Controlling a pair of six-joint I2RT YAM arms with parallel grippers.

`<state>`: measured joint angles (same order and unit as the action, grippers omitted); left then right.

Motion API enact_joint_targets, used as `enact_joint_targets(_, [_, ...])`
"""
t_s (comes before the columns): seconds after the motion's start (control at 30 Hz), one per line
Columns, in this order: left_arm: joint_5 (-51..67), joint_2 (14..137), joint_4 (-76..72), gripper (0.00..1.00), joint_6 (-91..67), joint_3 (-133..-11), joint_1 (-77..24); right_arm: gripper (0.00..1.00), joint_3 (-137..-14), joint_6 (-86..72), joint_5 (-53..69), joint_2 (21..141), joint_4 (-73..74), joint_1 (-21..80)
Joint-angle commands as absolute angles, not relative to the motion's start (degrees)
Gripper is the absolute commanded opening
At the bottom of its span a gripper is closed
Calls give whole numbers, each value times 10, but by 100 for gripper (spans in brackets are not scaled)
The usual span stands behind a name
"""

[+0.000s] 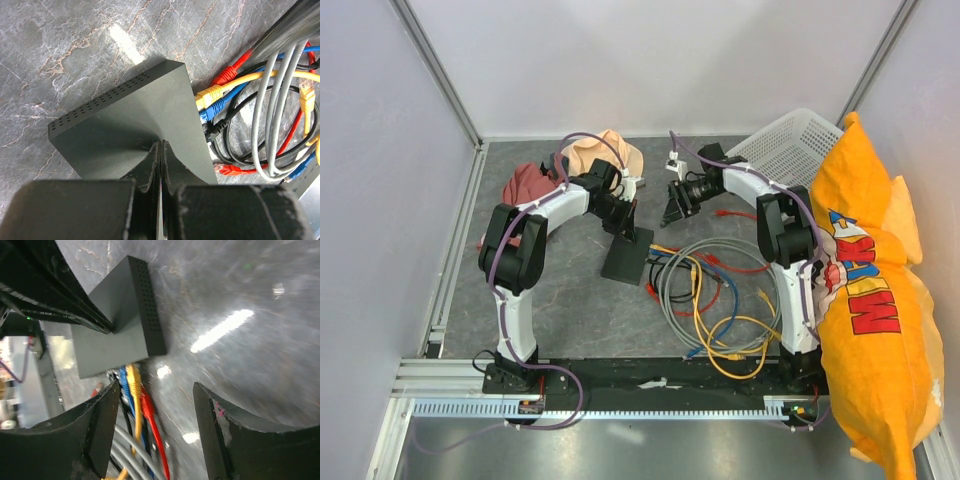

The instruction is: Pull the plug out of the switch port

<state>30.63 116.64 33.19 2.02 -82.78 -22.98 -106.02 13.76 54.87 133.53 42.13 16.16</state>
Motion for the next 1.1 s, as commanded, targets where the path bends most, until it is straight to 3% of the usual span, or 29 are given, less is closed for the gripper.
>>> enact_joint_targets(0.0, [218,1187,366,2,46,-789,-236,67,-1055,79,613,1350,388,178])
enact_joint_targets(0.7, [211,1180,372,2,43,-789,-236,56,-1033,27,670,1401,373,191])
enact_joint_targets(0.87, [181,1165,381,2,54,-788,-234,56,-1034,-120,694,1426,236,201])
enact_joint_targets(1.07, [181,1143,384,2,58,-787,-232,56,-1037,-163,722,1433,184,212])
